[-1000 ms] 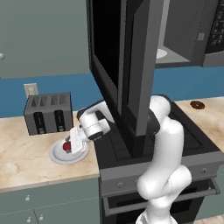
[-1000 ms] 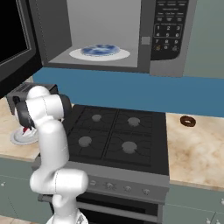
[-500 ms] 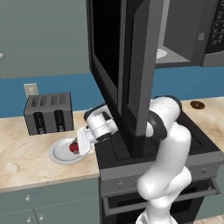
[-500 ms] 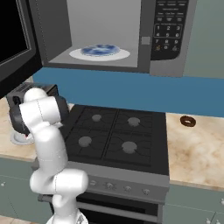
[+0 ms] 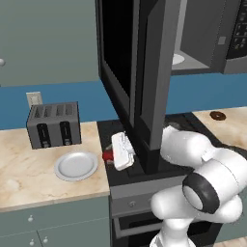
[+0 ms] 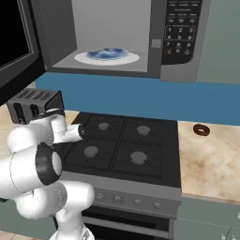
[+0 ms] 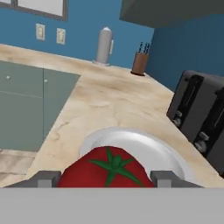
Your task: Pick the tomato from the counter and place it in the microwave.
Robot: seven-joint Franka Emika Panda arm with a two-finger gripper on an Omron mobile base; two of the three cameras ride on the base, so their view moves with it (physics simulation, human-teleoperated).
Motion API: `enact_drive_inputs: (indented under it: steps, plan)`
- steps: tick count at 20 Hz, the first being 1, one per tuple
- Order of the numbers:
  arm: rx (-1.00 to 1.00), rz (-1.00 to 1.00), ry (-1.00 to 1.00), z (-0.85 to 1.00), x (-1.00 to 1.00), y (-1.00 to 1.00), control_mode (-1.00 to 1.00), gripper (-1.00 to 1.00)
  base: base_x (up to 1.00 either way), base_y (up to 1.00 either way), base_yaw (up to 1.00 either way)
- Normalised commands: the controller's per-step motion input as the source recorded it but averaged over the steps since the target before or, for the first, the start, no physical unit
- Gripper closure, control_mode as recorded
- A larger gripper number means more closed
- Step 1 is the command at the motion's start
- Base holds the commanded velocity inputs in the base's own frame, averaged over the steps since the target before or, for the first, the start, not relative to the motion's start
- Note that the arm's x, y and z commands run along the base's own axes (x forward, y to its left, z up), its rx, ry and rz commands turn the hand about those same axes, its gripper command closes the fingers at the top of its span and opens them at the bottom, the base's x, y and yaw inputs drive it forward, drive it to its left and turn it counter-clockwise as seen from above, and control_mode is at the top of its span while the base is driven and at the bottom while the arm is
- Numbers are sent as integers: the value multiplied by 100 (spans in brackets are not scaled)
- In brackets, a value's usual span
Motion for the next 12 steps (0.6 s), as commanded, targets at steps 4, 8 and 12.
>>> enact_drive_inputs:
  steps: [4, 8, 12]
  plan:
    - [4, -26, 8, 100, -56, -100, -100, 100, 0, 0, 0]
    - [0, -29, 21, 100, -41, -99, -100, 100, 0, 0, 0]
    - [-4, -34, 32, 100, -19, -92, -100, 100, 0, 0, 0]
